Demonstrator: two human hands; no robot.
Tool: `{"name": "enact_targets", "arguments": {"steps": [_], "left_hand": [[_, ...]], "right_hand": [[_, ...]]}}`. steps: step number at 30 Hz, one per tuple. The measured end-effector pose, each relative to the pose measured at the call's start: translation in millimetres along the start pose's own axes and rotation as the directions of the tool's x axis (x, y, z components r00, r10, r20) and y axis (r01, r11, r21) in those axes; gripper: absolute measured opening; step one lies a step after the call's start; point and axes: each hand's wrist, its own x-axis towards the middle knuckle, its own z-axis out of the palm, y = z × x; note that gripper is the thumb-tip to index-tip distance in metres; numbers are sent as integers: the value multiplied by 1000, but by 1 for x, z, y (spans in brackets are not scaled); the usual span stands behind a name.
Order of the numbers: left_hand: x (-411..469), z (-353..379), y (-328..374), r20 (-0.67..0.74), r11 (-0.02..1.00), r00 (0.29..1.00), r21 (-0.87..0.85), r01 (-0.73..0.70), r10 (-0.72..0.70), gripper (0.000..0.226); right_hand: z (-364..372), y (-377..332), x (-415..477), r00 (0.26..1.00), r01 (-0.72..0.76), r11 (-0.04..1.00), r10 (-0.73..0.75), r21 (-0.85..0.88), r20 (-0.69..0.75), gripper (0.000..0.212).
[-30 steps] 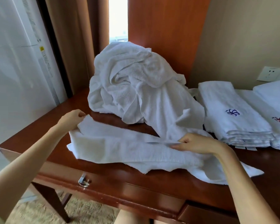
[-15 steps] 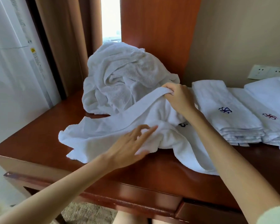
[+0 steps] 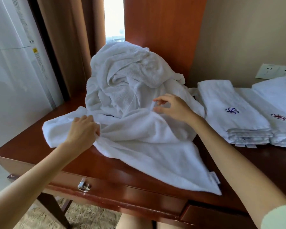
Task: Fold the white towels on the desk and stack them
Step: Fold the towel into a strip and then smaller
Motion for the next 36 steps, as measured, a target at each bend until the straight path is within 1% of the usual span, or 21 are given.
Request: {"name": "enact_targets", "arguments": {"steps": [2, 3, 5, 6, 8, 10, 11, 13, 15, 16, 19, 21, 23, 25, 27, 28, 29, 30, 32, 34, 36], "left_hand": [[1, -3, 2, -75, 1000, 997, 25, -9, 11, 24], [1, -4, 7, -152, 997, 987, -43, -68, 60, 26], [1, -4, 28, -296, 925, 929, -238, -298, 223, 47], [2, -5, 43, -318, 861, 885, -273, -429, 340, 63], [7, -6, 75, -263, 768, 803, -246, -591, 534, 92], [20, -2, 104, -154, 755, 780, -196, -626, 607, 104], [28, 0, 113, -108, 763, 787, -199, -616, 607, 102], [44, 0, 125, -82, 775, 820, -285, -564, 566, 71], [59, -6, 128, -192, 771, 884, -436, -465, 426, 39], [65, -10, 126, -228, 745, 920, -539, -393, 320, 34], [75, -25, 121, -244, 602, 959, -748, -281, 145, 29], [76, -35, 119, -184, 466, 976, -857, -218, 119, 26], [76, -41, 115, -91, 351, 985, -926, -138, 146, 26], [74, -41, 104, -3, 410, 965, -905, -115, 263, 33], [71, -37, 85, 151, 641, 906, -752, -155, 396, 73], [69, -32, 74, 247, 781, 876, -590, -203, 414, 94], [67, -25, 64, 322, 874, 856, -413, -258, 405, 110], [66, -16, 56, 384, 914, 839, -280, -293, 386, 118], [66, -1, 42, 493, 941, 803, -213, -262, 335, 122], [70, 8, 32, 551, 958, 785, -211, -196, 283, 117], [73, 8, 26, 572, 970, 784, -159, -182, 241, 112]], "right_hand": [[-1, 10, -16, 997, -72, 994, 73, 86, -11, 36], [-1, 16, -25, 992, -118, 983, 122, 140, -17, 32], [1, 27, -47, 981, -192, 956, 195, 222, 10, 28], [4, 31, -59, 976, -220, 945, 214, 242, 50, 32], [11, 38, -81, 959, -273, 926, 239, 261, 152, 45], [9, 41, -97, 932, -314, 924, 255, 221, 258, 56], [4, 42, -102, 915, -318, 931, 252, 179, 316, 62], [-9, 44, -108, 876, -308, 949, 257, 65, 408, 74], [-21, 44, -109, 865, -264, 961, 274, -81, 421, 80], [-25, 45, -108, 875, -249, 959, 283, -136, 393, 77], [-33, 43, -100, 899, -276, 945, 318, -174, 300, 58], [-35, 41, -95, 891, -283, 946, 320, -157, 322, 71], [-33, 39, -90, 872, -322, 947, 302, -13, 386, 79], [-31, 39, -87, 860, -346, 934, 280, 85, 426, 70], [-34, 41, -85, 852, -321, 947, 284, 12, 439, 62], [-36, 42, -85, 849, -302, 953, 285, -34, 444, 62], [-37, 44, -85, 851, -283, 957, 279, -60, 445, 61], [-39, 45, -84, 859, -265, 962, 268, -70, 435, 59], [-40, 47, -80, 893, -236, 960, 275, -151, 355, 49], [-43, 45, -72, 933, -235, 917, 306, -323, 189, 40], [-49, 38, -62, 972, -223, 866, 232, -447, -35, 37]]}}
